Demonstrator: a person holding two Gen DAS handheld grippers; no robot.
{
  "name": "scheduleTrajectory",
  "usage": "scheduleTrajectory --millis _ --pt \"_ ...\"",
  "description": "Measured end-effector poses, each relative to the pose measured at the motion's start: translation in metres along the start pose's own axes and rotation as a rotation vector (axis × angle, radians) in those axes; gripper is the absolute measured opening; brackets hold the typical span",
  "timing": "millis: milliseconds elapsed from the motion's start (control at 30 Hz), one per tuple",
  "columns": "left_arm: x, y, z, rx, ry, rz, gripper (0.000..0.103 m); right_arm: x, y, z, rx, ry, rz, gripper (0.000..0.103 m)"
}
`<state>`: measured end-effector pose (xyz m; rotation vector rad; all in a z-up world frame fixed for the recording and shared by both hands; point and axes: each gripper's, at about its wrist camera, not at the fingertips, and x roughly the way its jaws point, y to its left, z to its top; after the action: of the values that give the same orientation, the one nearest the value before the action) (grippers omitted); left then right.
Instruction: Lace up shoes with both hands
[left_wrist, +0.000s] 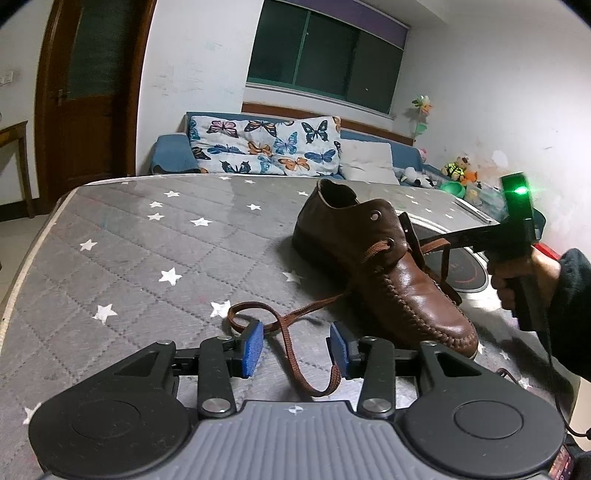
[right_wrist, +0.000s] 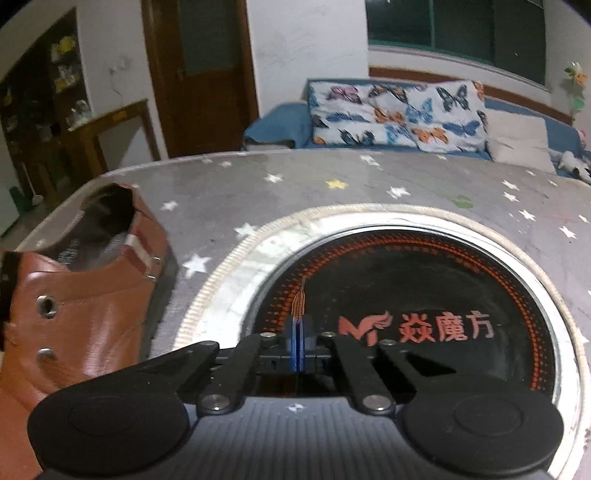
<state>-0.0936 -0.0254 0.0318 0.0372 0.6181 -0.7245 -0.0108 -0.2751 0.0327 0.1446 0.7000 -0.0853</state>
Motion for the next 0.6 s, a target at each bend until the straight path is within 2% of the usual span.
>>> scheduleTrajectory --millis 100,267,333,467,600 --pt "-0.002 0.001 0.0 -0.006 -0.006 0.004 0.043 -0.017 0.007 0.0 0.0 -0.044 0.047 0.001" --pt "-0.004 -0.001 0.0 -0.006 -0.015 -0.011 0.044 -0.065 0.028 0.005 -0.029 -0.159 0.179 0.001" --pt "-0.005 -0.003 0.0 0.001 -0.012 -0.022 0.043 -0.078 0.034 0.007 -0.041 -0.179 0.231 0.001" --pt "-0.006 -0.005 -0.001 0.021 0.003 -0.042 0.045 -0.096 0.05 0.006 -0.06 -0.164 0.366 0.001" --pt "-0.009 -0.008 -0.003 0.064 0.031 -0.074 0.051 -0.1 0.059 -0.004 -0.074 -0.117 0.448 0.001"
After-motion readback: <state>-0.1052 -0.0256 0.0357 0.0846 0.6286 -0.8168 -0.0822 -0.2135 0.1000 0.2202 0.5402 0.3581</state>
